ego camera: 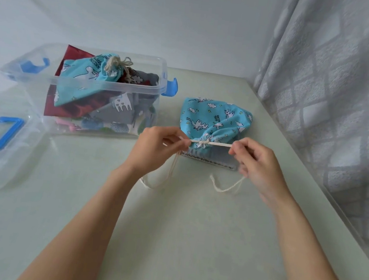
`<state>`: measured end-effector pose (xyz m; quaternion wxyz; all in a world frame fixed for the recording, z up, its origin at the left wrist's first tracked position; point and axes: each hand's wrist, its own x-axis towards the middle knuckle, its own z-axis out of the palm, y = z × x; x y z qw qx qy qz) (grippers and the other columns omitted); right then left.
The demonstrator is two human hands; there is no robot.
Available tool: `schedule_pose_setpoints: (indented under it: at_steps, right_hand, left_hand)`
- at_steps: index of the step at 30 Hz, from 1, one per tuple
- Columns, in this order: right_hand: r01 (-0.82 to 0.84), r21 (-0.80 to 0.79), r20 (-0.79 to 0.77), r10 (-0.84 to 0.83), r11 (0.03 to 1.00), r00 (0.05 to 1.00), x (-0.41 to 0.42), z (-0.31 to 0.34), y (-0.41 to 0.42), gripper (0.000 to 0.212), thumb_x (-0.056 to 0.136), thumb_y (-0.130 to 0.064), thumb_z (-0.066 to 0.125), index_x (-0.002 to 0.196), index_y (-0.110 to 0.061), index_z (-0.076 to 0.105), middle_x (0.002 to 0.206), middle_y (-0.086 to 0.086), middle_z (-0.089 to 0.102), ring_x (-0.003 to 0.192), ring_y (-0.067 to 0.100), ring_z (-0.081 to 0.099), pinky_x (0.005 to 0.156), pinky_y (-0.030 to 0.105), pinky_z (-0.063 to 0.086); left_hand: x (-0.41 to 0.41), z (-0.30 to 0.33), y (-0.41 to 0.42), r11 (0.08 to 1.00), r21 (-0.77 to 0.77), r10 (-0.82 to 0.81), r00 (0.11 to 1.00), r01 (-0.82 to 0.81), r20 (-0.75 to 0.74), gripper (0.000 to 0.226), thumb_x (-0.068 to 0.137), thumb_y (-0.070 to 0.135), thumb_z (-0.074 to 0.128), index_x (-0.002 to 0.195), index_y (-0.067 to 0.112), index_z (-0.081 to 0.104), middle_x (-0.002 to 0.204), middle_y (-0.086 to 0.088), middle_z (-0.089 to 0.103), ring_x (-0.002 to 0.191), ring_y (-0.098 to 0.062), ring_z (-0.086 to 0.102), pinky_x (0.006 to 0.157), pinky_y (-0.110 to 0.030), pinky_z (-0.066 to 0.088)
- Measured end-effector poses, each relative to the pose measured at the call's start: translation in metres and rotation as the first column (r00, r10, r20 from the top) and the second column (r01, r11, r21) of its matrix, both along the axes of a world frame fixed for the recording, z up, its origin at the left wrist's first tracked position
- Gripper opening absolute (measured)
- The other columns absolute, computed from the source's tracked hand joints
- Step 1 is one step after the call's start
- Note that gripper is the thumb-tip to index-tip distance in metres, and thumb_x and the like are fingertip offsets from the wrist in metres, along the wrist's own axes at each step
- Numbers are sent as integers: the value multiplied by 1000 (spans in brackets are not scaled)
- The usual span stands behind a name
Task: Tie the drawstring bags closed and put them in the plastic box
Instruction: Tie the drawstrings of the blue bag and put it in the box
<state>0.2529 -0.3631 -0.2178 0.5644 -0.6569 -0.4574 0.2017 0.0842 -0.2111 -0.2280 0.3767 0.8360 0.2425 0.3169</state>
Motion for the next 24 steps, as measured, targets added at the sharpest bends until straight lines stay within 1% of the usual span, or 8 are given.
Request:
schedule_pose_setpoints:
  at_steps: [2,5,8,10,13,15,21,24]
  right_hand:
    - [49,11,152,-50,999,987,2,-1,0,25,93,-18,57,68,-18,61,58,-6,50,52,5,36,51,18,29]
    - [90,33,189,-95,995,977,6,1,-2,26,91,-17,60,65,-19,62,57,-8,53,51,2,38,51,14,30]
    - [76,44,70,-79,996,994,6,7,-4,23,85,-22,67,63,-16,63,59,-3,51,49,4,36,48,13,29]
    - [2,111,-79,6,994,997,2,13,-2,21,80,-23,70,60,-22,63,73,-1,58,46,5,35,45,11,29]
    - [-95,221,-160,132,971,978,-9,18,5,18,87,-20,56,69,-18,60,105,-2,67,42,5,31,42,13,25]
    - [-121,249,-132,157,961,979,-13,17,9,17,96,-14,45,85,-12,57,111,-2,67,41,5,30,40,15,24]
    - [-64,188,-48,74,980,996,-15,9,13,22,100,-7,36,105,-16,56,72,-13,64,42,3,31,40,13,27]
    - [-69,125,-13,71,990,997,-12,5,14,24,100,-6,35,107,-15,56,68,-11,60,43,4,34,42,13,29]
  left_hand:
    - [3,-4,1,995,52,84,996,-83,-10,12,82,39,64,78,28,69,68,12,70,68,0,66,71,-31,55]
    - [5,-8,-2,987,96,128,992,-126,-11,16,80,43,59,77,30,67,67,16,68,69,1,66,70,-36,56]
    - [4,-8,-6,1000,-7,14,999,-14,51,10,88,29,63,78,27,64,67,13,67,65,-4,67,70,-34,56]
    - [7,-7,-12,990,-127,-42,996,53,84,10,88,25,63,78,23,63,66,11,66,63,-10,67,71,-33,56]
    - [13,-6,-22,976,-174,-118,990,130,79,11,87,26,63,79,20,64,63,12,64,61,-15,66,72,-39,57]
    - [14,-2,-28,970,-172,-159,985,169,73,12,85,29,64,80,19,66,62,13,63,61,-13,66,71,-37,56]
    - [4,30,-40,905,-223,-305,919,361,252,15,78,29,67,81,15,72,67,4,67,62,-10,62,64,-21,51]
    - [0,38,-38,886,-221,-318,880,409,353,14,80,22,66,84,10,73,70,1,70,64,-9,62,65,-19,50]
